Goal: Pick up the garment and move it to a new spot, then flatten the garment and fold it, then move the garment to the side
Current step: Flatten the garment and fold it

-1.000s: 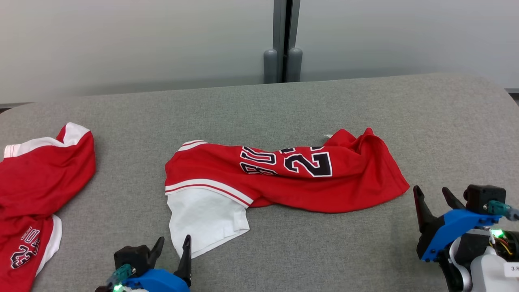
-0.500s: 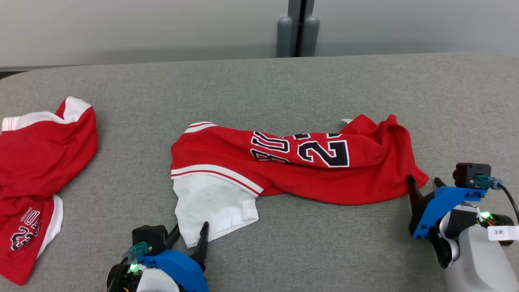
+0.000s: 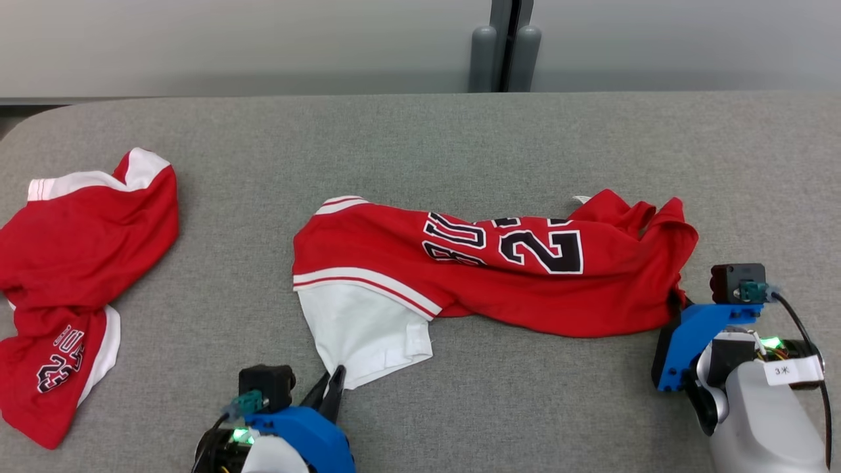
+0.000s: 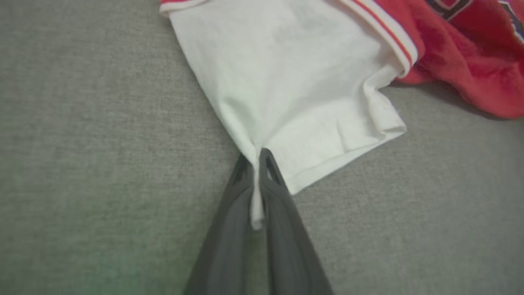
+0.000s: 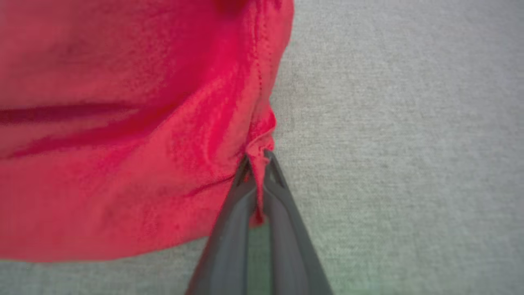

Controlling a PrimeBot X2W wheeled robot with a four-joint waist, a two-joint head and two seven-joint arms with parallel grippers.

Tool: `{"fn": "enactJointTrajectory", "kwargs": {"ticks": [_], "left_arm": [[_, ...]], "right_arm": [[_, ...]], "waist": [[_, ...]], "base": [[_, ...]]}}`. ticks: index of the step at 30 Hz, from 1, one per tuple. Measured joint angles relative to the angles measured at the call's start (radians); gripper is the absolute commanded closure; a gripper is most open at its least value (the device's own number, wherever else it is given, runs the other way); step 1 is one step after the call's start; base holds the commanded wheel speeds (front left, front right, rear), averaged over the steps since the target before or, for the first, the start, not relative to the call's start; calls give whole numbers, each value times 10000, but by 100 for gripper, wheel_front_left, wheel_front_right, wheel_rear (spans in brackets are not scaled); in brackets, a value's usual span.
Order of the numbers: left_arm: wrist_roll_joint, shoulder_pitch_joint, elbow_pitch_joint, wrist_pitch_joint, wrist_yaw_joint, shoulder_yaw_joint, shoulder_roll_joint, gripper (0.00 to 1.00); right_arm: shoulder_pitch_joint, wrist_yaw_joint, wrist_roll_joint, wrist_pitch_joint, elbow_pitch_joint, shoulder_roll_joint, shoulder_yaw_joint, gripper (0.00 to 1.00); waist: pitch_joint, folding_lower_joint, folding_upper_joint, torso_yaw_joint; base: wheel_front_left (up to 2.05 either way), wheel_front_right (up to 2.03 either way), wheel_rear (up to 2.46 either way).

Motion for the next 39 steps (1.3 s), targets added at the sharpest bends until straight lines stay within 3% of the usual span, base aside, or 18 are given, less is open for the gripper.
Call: {"fn": "enactJointTrajectory", "kwargs": {"ticks": [6, 13, 21, 30, 35, 39], "left_arm": [[-270, 629, -972, -1007, 2, 382, 182, 100], [-1394, 872, -3912, -1496, -12, 1181, 527, 100], [-3001, 590, -7476, -282, -21, 1762, 938, 100], [-4153, -888, -10029, 1645, 938, 2155, 1151, 100], [-4460, -2346, -10450, 2583, 1310, 2360, 1511, 100], [-4637, -3656, -9611, 3033, 1463, 2596, 1751, 100]], "right_arm": [[659, 13, 1014, -451, -1060, 102, 165, 100], [1685, 15, 2481, 86, -4153, 10, 579, 100], [2710, 13, 4027, 1639, -8450, 33, 428, 100], [2719, 13, 4633, 2909, -12239, 119, -171, 100], [1742, 13, 4913, 3720, -12972, 134, -334, 100], [428, 13, 5444, 4418, -12172, 140, -347, 100]], "waist": [[-424, 1, 0, -80], [-1049, 1, 0, -227], [-1452, 0, 0, -435], [-1158, 0, 0, -563], [-667, 0, 0, -609], [-51, 0, 0, -646]], "base": [[0, 0, 0], [0, 0, 0], [0, 0, 0], [0, 0, 0], [0, 0, 0], [0, 0, 0]]}}
